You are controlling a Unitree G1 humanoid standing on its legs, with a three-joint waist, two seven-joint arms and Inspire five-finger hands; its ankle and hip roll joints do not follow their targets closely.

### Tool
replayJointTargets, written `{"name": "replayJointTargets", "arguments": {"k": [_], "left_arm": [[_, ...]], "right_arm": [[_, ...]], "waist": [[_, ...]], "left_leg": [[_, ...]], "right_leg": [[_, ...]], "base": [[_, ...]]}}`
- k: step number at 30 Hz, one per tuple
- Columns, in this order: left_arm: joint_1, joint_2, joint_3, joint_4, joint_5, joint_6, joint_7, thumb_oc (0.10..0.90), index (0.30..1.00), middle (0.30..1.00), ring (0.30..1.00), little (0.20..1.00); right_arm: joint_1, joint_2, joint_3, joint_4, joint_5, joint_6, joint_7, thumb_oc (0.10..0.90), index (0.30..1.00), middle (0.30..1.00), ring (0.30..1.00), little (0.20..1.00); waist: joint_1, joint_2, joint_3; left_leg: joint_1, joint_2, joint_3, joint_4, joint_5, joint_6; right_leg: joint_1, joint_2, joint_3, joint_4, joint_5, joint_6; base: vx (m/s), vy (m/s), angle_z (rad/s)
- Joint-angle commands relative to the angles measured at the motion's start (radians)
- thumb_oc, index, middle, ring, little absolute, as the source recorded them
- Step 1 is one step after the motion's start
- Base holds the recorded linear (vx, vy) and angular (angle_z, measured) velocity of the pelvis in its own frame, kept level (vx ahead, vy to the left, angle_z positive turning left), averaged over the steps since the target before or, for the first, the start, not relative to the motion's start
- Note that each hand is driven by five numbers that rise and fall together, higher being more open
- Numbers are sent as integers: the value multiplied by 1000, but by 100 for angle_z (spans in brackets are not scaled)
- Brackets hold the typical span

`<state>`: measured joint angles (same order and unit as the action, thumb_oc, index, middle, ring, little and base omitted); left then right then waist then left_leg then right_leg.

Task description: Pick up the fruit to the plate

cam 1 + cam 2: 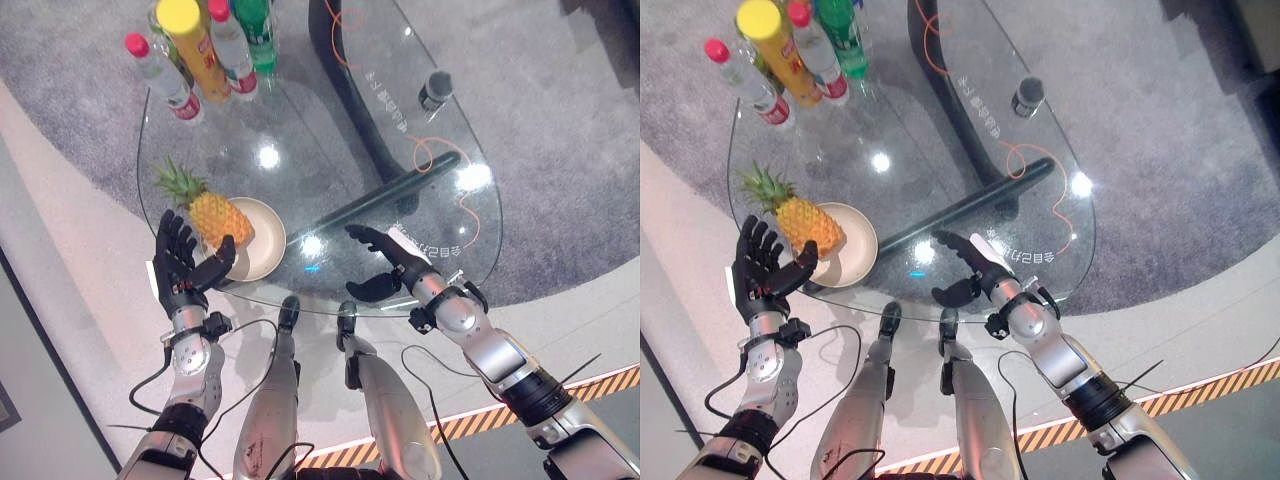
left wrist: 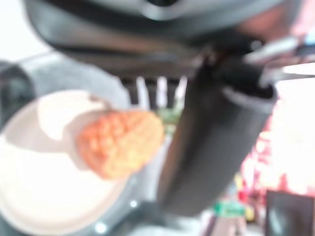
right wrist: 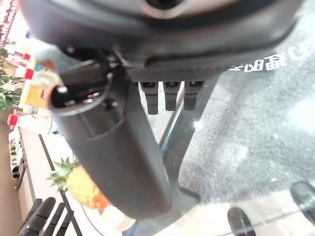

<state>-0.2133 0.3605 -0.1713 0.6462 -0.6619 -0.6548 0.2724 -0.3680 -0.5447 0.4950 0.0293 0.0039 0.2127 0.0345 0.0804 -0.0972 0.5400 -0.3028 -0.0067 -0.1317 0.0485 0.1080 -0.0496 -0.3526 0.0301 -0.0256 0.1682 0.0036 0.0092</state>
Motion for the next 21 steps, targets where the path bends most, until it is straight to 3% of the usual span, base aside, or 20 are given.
{"name": "replayJointTargets", "arguments": {"k": [1, 3, 4, 7, 8, 12, 13, 21], "left_arm": [[16, -9, 67, -54, -10, -28, -64, 800, 900, 900, 900, 900], [37, -13, 69, -51, -19, -12, -78, 800, 900, 900, 900, 900], [72, -18, 77, -39, -30, 6, -103, 800, 900, 900, 900, 900], [98, -22, 84, -28, -35, 25, -121, 800, 900, 900, 900, 900], [153, -35, 89, -8, -32, 67, -147, 800, 900, 900, 900, 900], [179, -43, 89, 1, -25, 89, -155, 800, 900, 900, 900, 900], [238, -68, 101, 49, -26, 151, -192, 800, 900, 900, 900, 900], [293, -109, 124, 211, 44, 298, -208, 800, 900, 900, 900, 900]], "right_arm": [[18, -24, -73, -120, 47, -96, 21, 800, 900, 900, 900, 900], [40, -27, -83, -118, 52, -99, 35, 800, 900, 900, 900, 900], [74, -31, -95, -109, 62, -106, 51, 800, 900, 900, 900, 900], [102, -33, -104, -97, 73, -113, 58, 800, 900, 900, 900, 900], [161, -24, -112, -68, 76, -121, 66, 800, 900, 900, 900, 900], [194, -15, -117, -58, 91, -124, 65, 800, 900, 900, 900, 900], [274, 23, -124, 1, 85, -145, 62, 800, 900, 900, 900, 900], [387, 142, -125, 236, 149, -183, 61, 800, 900, 900, 900, 900]], "waist": [[2, 14, -20], [6, 15, -21], [8, 15, -53], [11, 13, -76], [15, 11, -122], [17, 11, -143], [18, 15, -196], [-8, 25, -320]], "left_leg": [[90, -70, 12, -2, -88, 47], [129, -69, 13, -14, -88, 45], [158, -69, 15, -30, -90, 42], [177, -70, 18, -35, -93, 41], [213, -67, 21, -48, -95, 38], [228, -66, 23, -55, -95, 37], [262, -63, 30, -69, -95, 36], [341, -54, 67, -103, -101, 35]], "right_leg": [[100, -37, -27, -50, 19, 74], [142, -39, -28, -67, 21, 74], [177, -41, -31, -89, 21, 74], [201, -44, -34, -103, 22, 74], [240, -47, -37, -122, 25, 74], [257, -49, -39, -131, 27, 74], [294, -54, -40, -151, 31, 76], [372, -64, -35, -197, 42, 81]], "base": [[6, -39, 2], [40, -38, 1], [65, -35, 2], [65, -40, 6], [63, -38, 8], [34, -18, 3], [54, -23, 2], [56, 0, 3]]}}
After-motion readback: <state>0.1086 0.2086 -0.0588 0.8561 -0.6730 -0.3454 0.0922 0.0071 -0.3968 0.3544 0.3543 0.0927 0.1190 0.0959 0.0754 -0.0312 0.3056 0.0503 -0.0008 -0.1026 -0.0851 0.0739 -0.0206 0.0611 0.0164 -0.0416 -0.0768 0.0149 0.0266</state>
